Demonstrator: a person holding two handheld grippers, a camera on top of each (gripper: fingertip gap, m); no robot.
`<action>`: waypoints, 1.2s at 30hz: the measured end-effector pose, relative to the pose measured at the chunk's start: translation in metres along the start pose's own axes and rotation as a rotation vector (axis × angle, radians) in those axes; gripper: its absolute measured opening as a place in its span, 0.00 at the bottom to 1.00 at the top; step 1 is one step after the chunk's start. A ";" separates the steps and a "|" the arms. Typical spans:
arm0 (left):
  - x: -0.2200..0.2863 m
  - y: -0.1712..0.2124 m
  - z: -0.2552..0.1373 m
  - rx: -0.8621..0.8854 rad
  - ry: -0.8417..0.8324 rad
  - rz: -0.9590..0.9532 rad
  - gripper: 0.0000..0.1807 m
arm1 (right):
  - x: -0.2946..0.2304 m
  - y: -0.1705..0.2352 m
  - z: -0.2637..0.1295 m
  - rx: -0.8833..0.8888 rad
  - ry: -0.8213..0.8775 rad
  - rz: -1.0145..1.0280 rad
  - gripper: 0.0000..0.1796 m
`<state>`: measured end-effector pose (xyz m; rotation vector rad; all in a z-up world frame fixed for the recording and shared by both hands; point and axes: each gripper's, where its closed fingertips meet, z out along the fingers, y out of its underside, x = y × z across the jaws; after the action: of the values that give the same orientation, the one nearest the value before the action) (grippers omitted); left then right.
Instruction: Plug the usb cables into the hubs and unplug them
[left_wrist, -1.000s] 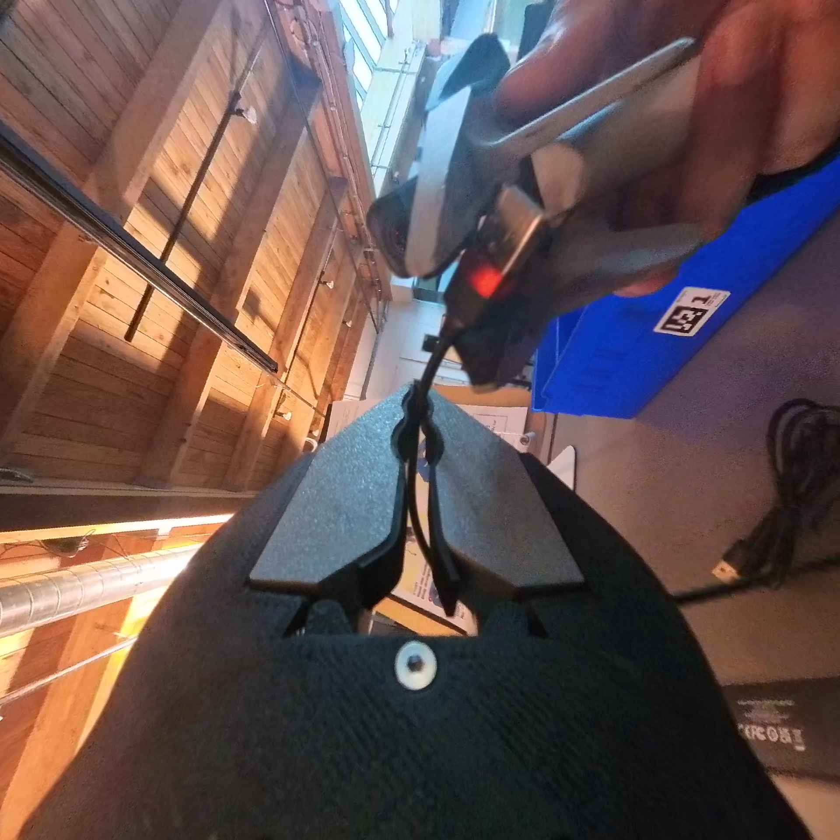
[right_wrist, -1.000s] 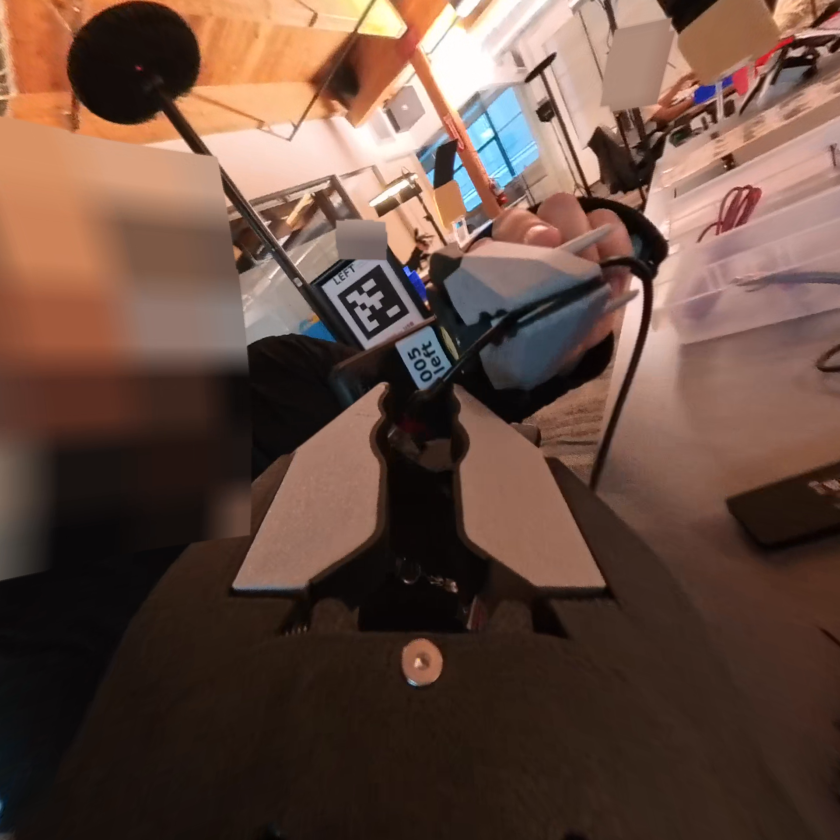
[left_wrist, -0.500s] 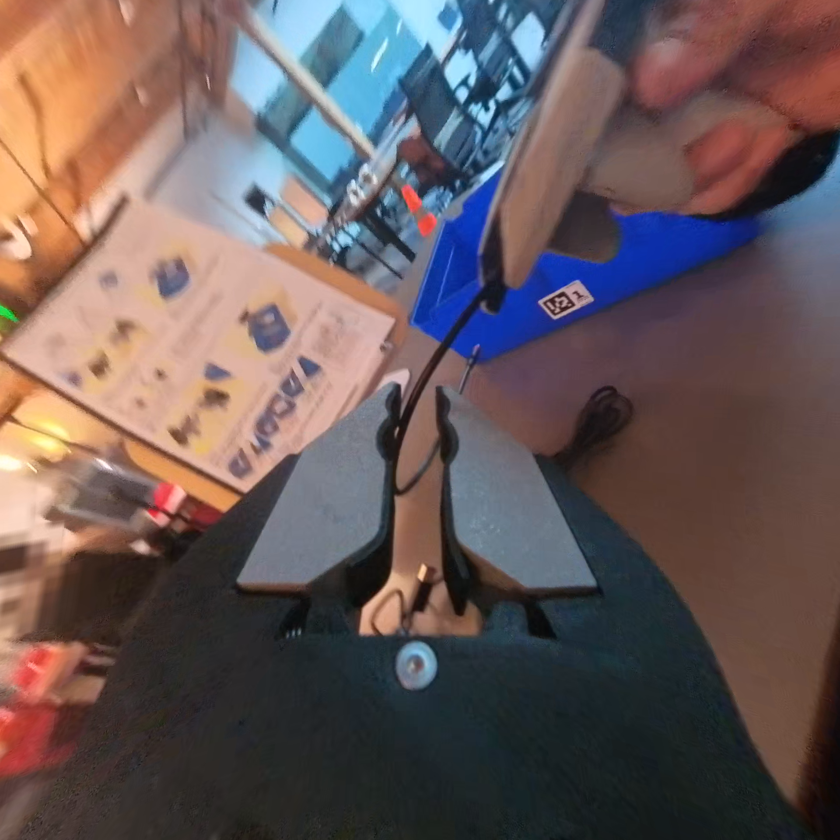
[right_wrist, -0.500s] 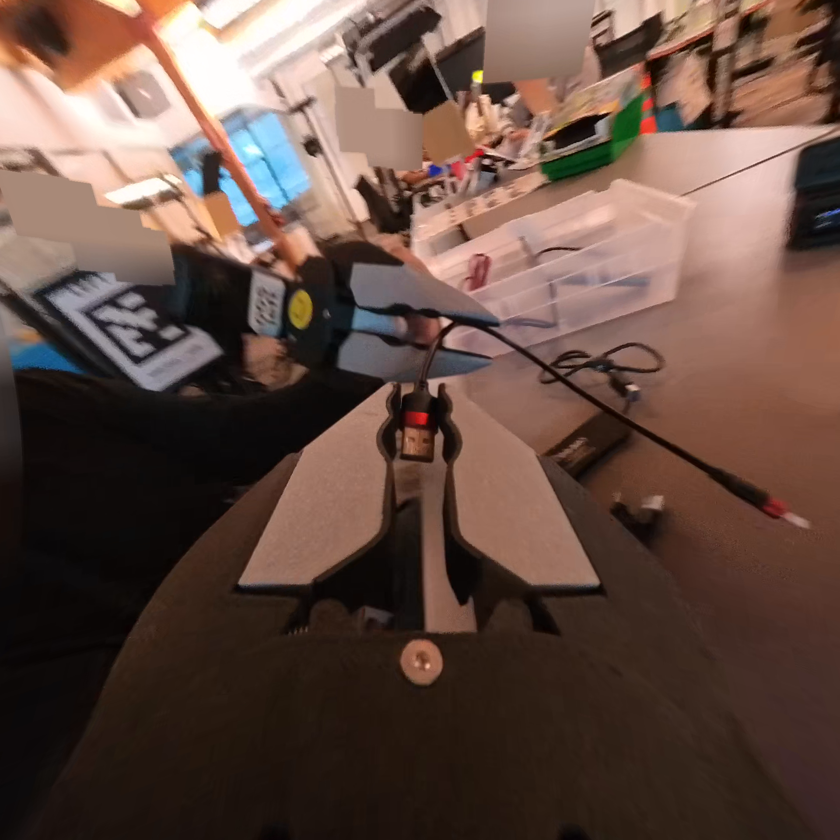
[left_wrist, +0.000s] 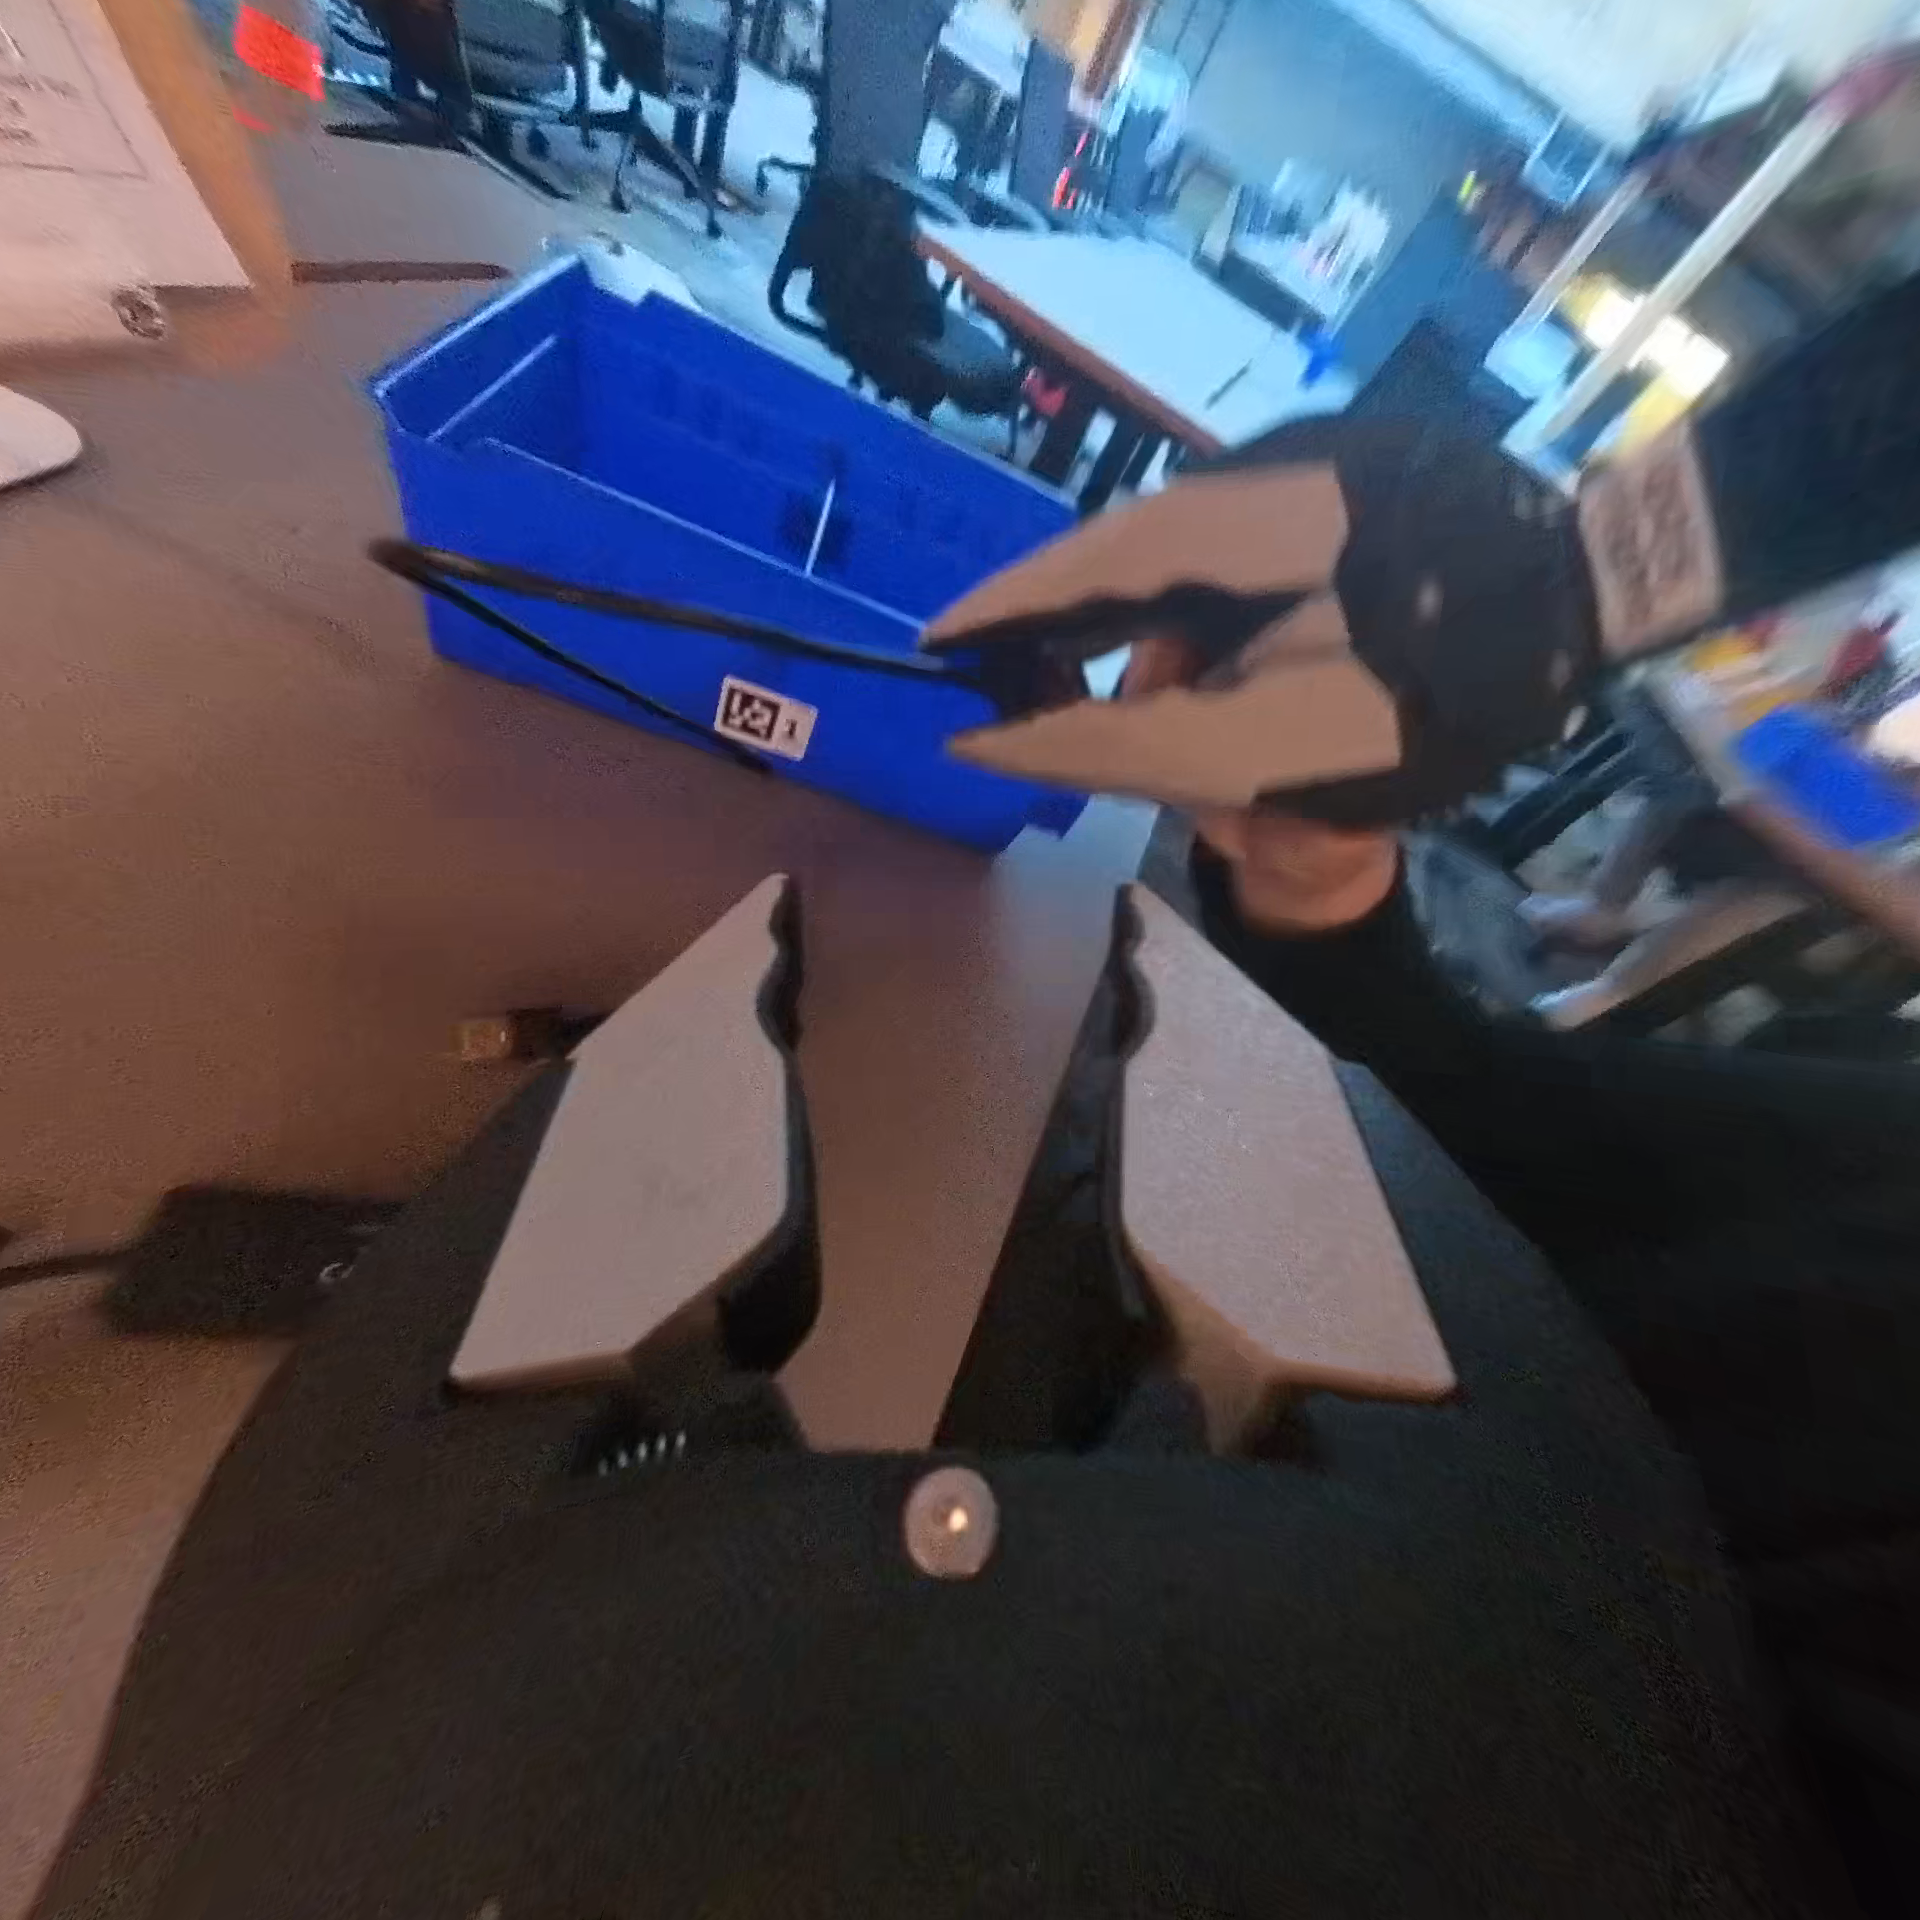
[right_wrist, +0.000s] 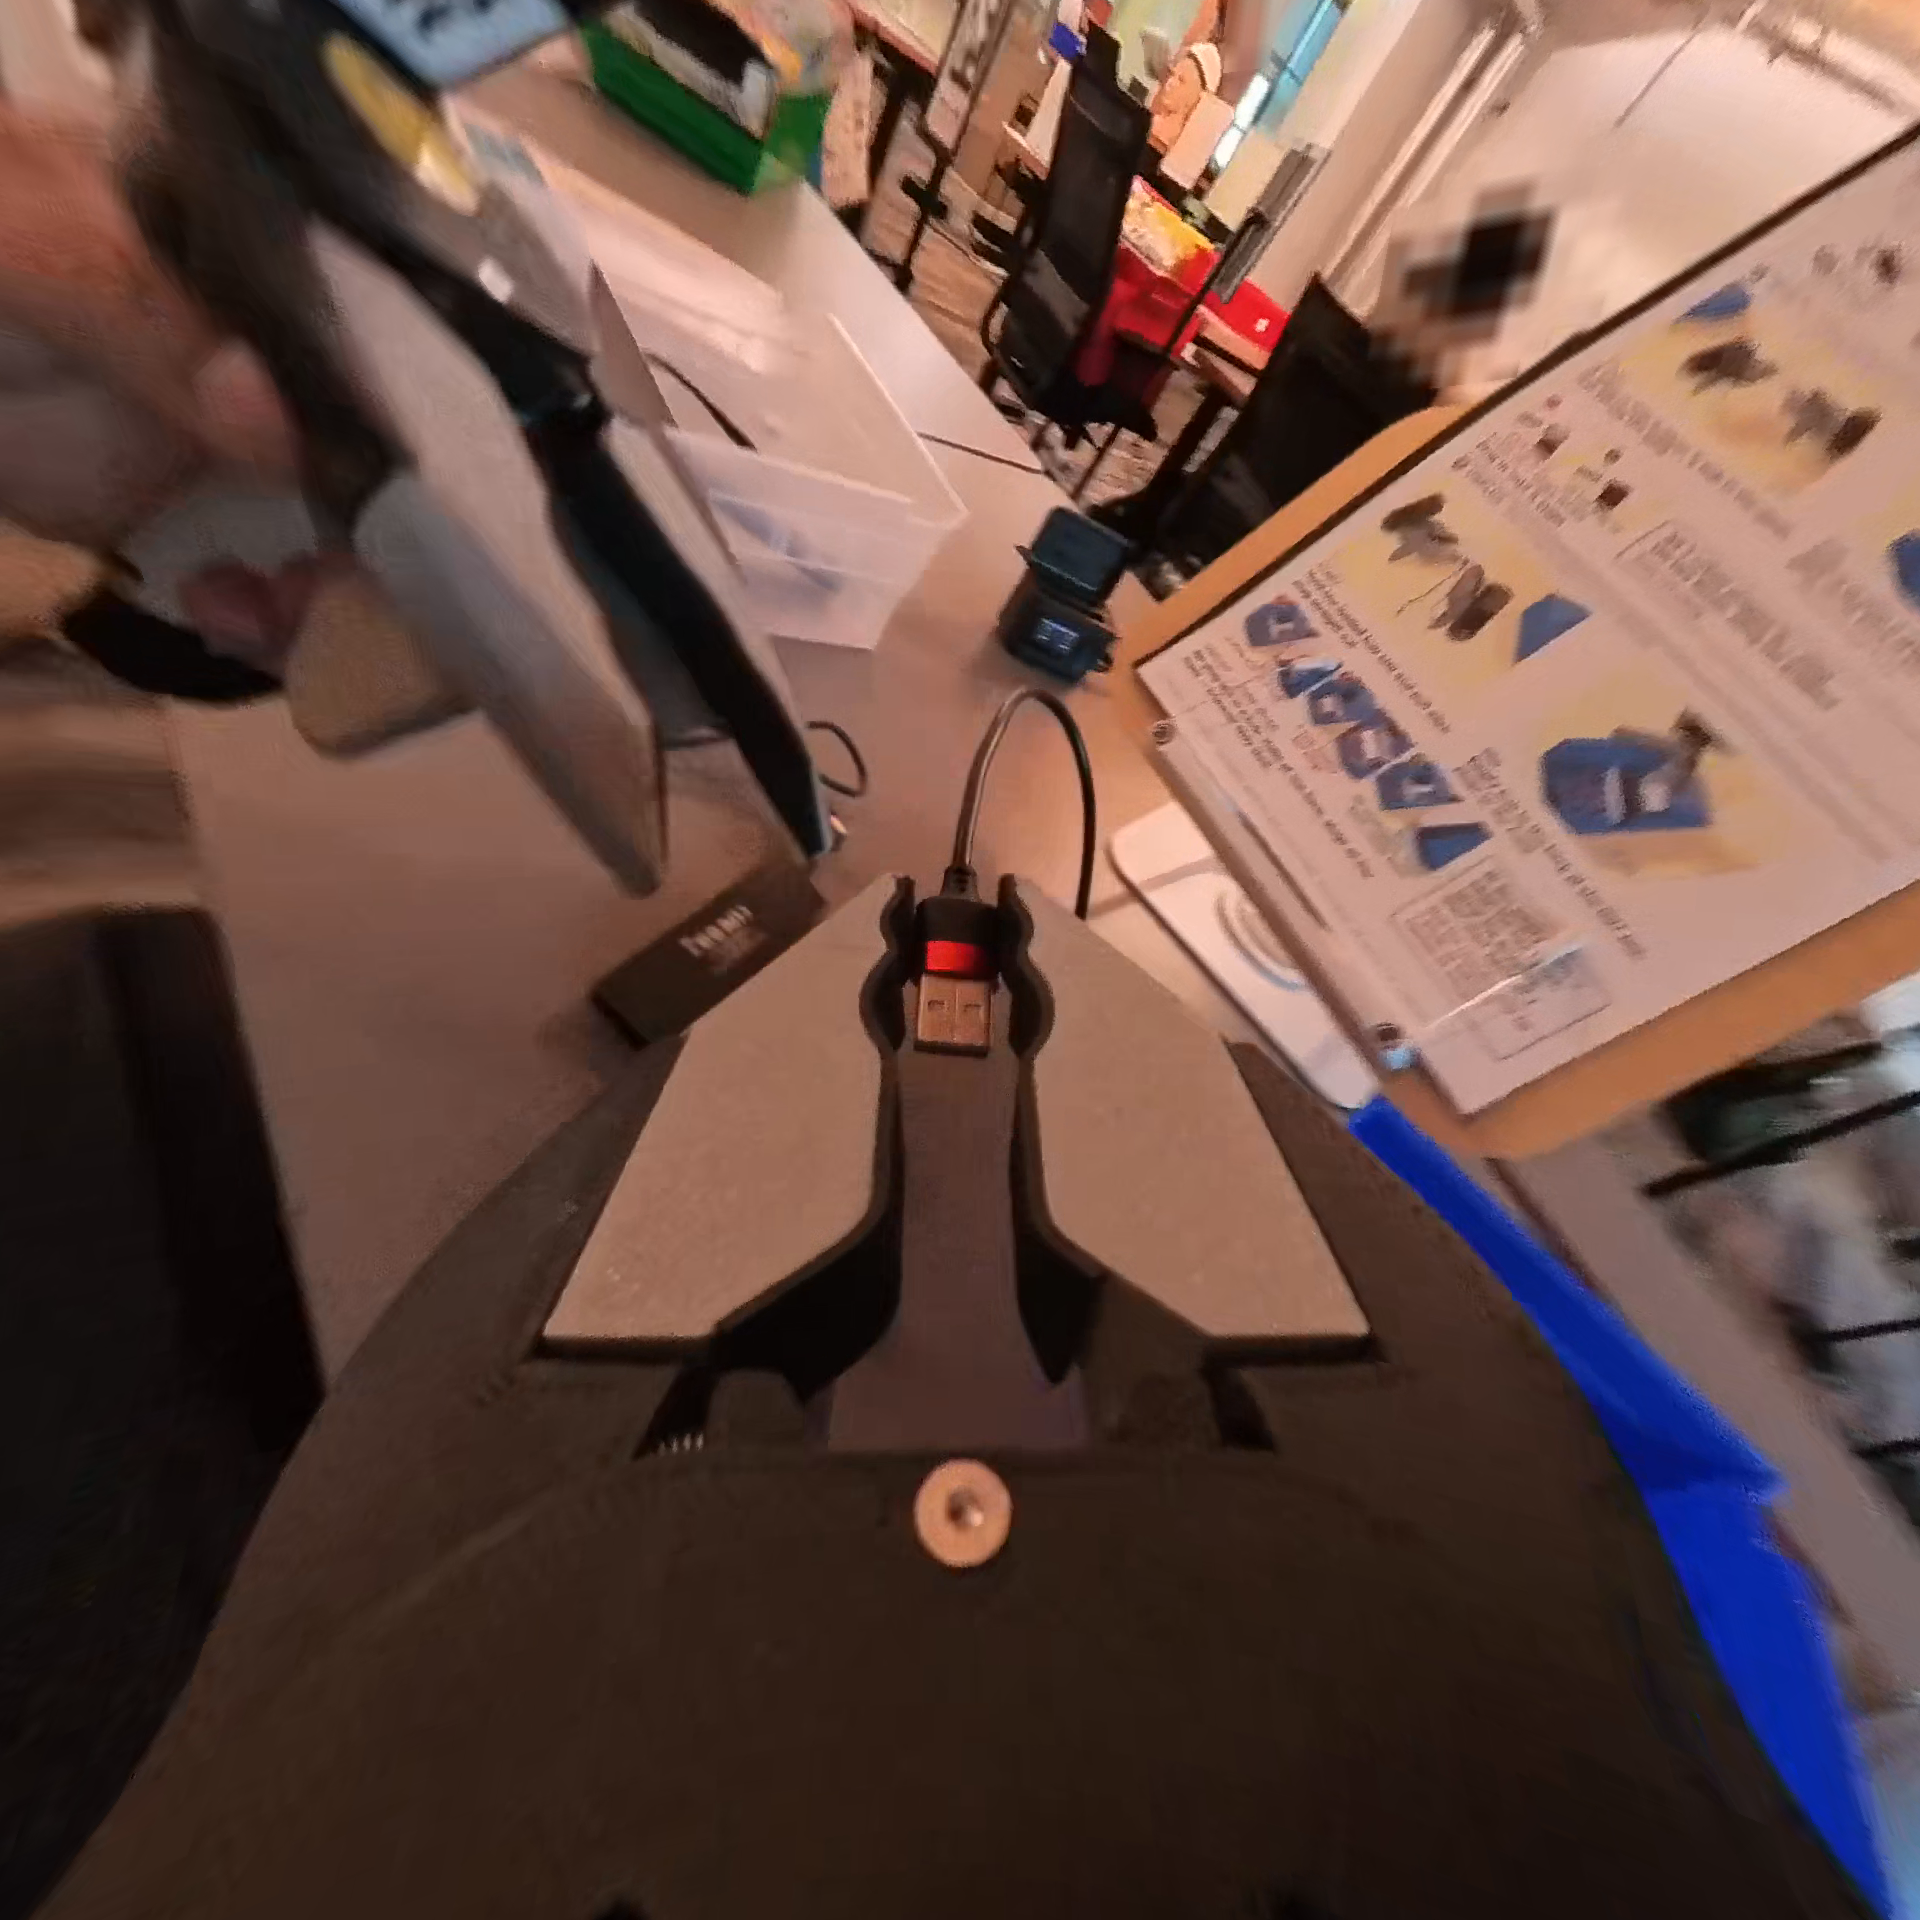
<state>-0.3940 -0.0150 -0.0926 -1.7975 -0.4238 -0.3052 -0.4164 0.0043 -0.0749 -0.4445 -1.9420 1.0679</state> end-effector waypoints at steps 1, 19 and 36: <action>-0.005 -0.006 0.000 0.027 0.003 -0.039 0.35 | -0.001 0.002 0.002 -0.022 0.035 -0.075 0.07; -0.037 -0.034 -0.011 0.134 0.082 -0.133 0.05 | 0.019 0.015 0.006 -0.092 0.305 -0.371 0.07; -0.014 -0.041 0.007 0.168 0.238 -0.122 0.00 | -0.001 -0.003 0.017 -0.006 0.513 -0.619 0.07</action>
<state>-0.4247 -0.0004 -0.0648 -1.5527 -0.3790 -0.5474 -0.4289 -0.0072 -0.0772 -0.0832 -1.4702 0.4831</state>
